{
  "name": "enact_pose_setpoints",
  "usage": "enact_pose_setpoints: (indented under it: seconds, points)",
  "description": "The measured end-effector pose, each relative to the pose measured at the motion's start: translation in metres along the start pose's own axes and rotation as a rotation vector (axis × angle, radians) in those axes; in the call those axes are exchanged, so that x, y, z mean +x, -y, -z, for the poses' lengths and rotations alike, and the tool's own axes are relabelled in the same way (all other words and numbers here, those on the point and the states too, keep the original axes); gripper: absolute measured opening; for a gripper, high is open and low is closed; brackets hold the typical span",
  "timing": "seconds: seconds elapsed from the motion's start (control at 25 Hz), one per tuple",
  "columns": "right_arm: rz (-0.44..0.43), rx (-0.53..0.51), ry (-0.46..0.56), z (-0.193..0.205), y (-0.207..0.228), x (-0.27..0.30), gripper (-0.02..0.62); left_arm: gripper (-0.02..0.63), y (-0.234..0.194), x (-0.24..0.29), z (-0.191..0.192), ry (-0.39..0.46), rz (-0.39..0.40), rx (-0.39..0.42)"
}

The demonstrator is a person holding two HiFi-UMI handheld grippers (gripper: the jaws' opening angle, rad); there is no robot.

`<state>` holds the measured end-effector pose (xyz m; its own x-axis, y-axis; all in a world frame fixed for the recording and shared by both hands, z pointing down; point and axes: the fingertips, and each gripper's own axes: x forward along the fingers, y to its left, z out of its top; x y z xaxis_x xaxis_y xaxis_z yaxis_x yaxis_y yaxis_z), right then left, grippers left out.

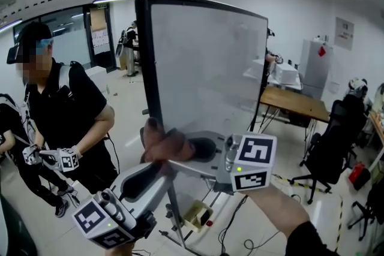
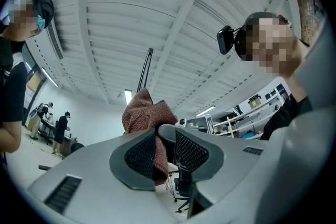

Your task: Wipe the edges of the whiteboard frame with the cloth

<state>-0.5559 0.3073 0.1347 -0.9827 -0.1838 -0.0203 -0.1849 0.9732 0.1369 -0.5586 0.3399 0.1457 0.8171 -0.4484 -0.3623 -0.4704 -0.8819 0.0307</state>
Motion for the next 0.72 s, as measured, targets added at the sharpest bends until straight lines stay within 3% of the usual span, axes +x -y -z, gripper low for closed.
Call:
enact_pose_setpoints:
  seconds: [0.24, 0.48, 0.72]
  points:
    - [0.054, -0.136, 0.000, -0.036, 0.011, 0.009, 0.123, 0.115, 0.007, 0.007, -0.014, 0.009, -0.023, 0.033]
    - [0.024, -0.163, 0.013, -0.036, 0.008, 0.006, 0.124, 0.115, 0.012, 0.012, -0.026, 0.017, -0.044, 0.076]
    - [-0.019, -0.203, 0.013, -0.063, 0.011, 0.000, 0.124, 0.115, 0.014, 0.017, -0.040, 0.027, -0.073, 0.130]
